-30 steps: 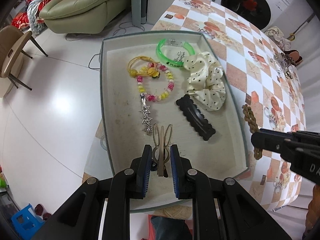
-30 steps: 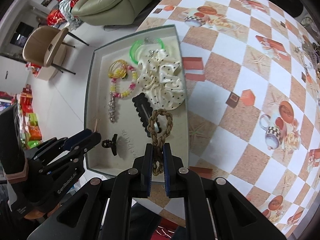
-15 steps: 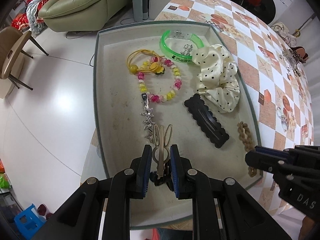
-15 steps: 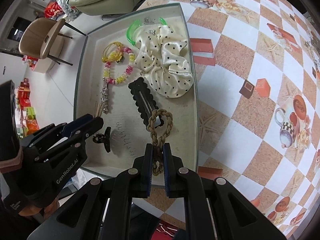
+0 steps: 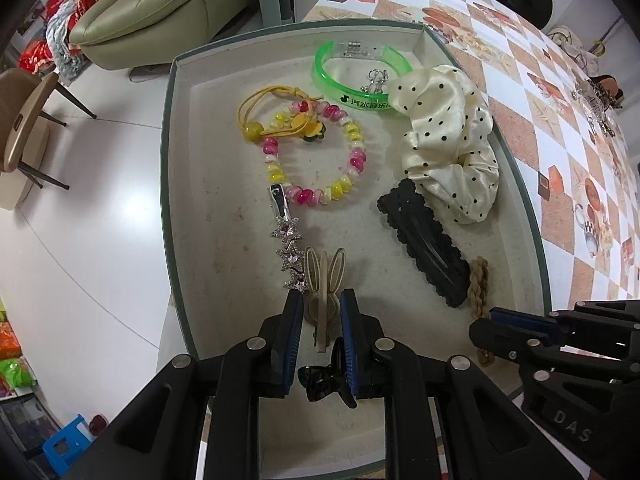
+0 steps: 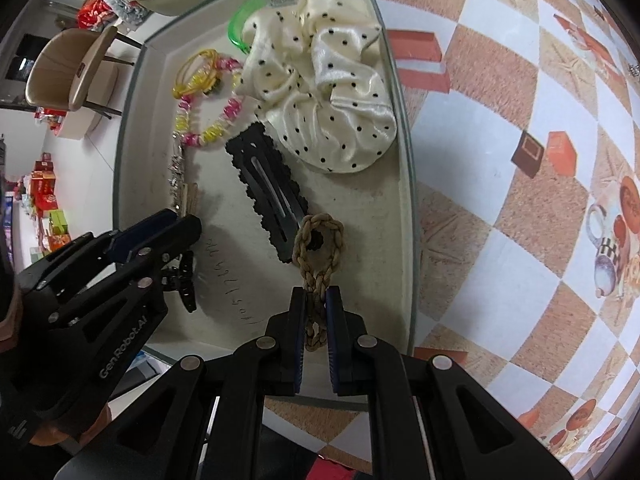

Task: Organize jewelry
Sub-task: 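Carry the braided hair tie and beige clip into the tray and open both tools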

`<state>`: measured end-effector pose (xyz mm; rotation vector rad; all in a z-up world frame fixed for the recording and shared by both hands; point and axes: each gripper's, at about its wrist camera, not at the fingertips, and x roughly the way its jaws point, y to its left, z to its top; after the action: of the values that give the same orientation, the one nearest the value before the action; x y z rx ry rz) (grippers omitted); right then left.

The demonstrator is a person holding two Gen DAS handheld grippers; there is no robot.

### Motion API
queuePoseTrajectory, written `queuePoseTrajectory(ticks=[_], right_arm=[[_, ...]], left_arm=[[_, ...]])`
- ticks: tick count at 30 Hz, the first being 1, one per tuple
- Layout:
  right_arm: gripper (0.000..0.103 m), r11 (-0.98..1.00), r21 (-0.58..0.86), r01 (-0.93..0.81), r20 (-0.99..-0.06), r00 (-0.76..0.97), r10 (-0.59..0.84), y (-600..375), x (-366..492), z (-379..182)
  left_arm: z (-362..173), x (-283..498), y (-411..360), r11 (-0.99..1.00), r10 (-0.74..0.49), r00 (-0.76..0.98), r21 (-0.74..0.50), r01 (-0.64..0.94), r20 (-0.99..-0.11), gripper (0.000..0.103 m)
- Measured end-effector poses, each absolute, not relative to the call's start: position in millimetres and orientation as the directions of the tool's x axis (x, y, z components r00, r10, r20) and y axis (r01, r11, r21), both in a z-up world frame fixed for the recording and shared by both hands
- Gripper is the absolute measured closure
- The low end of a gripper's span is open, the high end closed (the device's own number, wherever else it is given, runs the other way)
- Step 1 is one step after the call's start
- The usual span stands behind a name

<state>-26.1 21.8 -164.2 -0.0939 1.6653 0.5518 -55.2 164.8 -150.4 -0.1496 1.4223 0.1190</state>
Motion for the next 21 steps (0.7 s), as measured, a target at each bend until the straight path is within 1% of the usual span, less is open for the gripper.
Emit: queuePoseTrajectory(ticks=[8,9,11,13,15,20,21], right_arm=[[0.092,0.879,0.306,-0.367,-0.95,-0.182,0.255,19,-28,-170],[0.09,0.878,0.309,-0.364,-0.949,-0.184,0.258,20,-28,-171],[0.084,0.877,0.319,-0.36,-0.945,-0.19,0.265,18,-27,-172],[0.071,0.876,0.316,-0.365,-0.946,-0.187,0.264,21,-25,-169],[0.068,0.874,0.315,-0.37,-0.947,-0.184,0.264,21,-26,-166],[0.067,0.869,0.323,-0.375,-0.945,-0.17,0.278,25,-33,-150],[0.065,0.867,0.325,-0.378,-0.945,-0.164,0.283,26,-33,-146]], left_arm=[[-153,-52,160,0.986,-0.004,0.131,-0.026,-0.165,-0.991,0.079],[-153,-52,160,0.986,-0.002,0.128,-0.024,-0.167,-0.992,0.079],[-152,-52,160,0.985,0.002,0.127,-0.02,-0.171,-0.992,0.079],[-150,-53,160,0.985,0.004,0.131,-0.018,-0.171,-0.991,0.079],[-148,-54,160,0.986,0.005,0.135,-0.018,-0.169,-0.991,0.079],[-142,-54,161,0.986,0.008,0.143,-0.016,-0.168,-0.99,0.079],[-142,-54,161,0.986,0.008,0.142,-0.016,-0.168,-0.99,0.079]])
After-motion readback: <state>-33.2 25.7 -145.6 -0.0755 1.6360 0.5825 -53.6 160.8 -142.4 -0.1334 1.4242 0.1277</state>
